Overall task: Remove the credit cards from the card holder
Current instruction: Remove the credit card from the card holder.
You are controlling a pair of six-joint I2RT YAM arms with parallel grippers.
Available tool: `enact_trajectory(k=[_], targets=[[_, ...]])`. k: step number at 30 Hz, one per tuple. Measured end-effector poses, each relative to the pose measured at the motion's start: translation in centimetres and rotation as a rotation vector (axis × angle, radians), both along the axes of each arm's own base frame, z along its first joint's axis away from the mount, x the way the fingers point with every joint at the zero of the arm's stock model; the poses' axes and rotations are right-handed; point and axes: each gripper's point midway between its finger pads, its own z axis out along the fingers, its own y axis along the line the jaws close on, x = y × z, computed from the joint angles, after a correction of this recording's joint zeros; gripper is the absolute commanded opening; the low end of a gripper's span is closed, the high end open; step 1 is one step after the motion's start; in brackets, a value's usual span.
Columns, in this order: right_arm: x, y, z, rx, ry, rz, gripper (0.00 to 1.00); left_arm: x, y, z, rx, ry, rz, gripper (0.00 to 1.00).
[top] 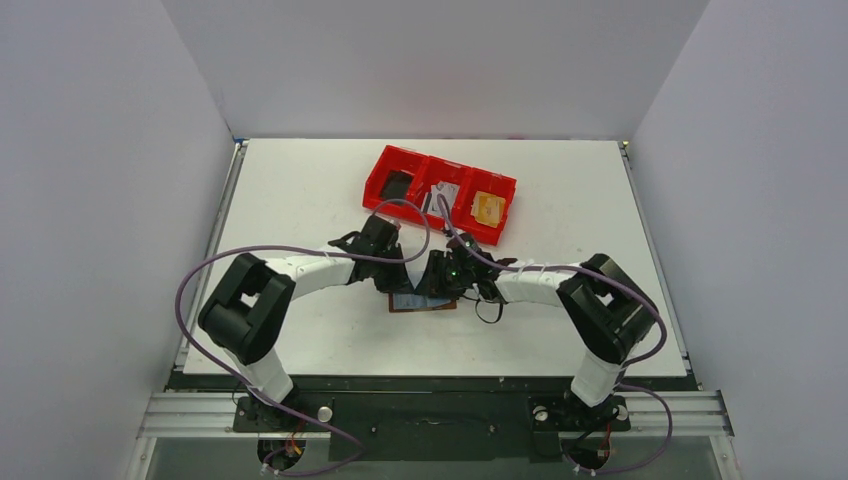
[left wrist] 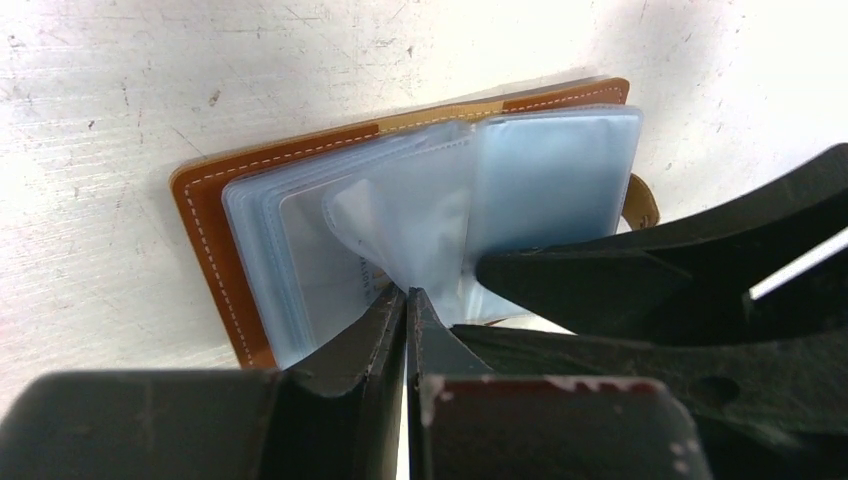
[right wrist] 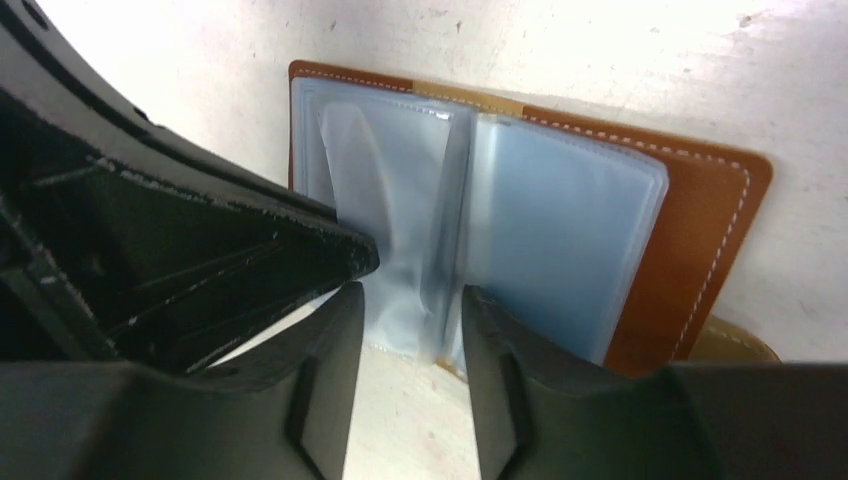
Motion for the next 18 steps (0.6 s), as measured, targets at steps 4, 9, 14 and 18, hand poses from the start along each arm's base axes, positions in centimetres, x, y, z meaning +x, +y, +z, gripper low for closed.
enact_trajectory(k=[4,9,14,18], targets=[[-0.4,-0.7,1.1,-0.023,-0.009,0.001,0.43,0.0,0.3,0.3,0.012,-0.009,0.007,0.0],[-0.3,-1.9,3.3,-0.031,-0.035,-0.024,0.43,-0.1,0.5,0.9,0.021,-0.023,0.008,0.0],[0.3,-3.1,4.7,-0.059,-0.079,-0.058,0.28,-0.2,-0.2,1.4,0.02,-0.033,-0.009,0.0],[0.2,-4.1,4.1,-0.108,-0.074,-0.072,0.06,-0.2,-1.2,2.3,0.008,-0.05,-0.031,0.0]])
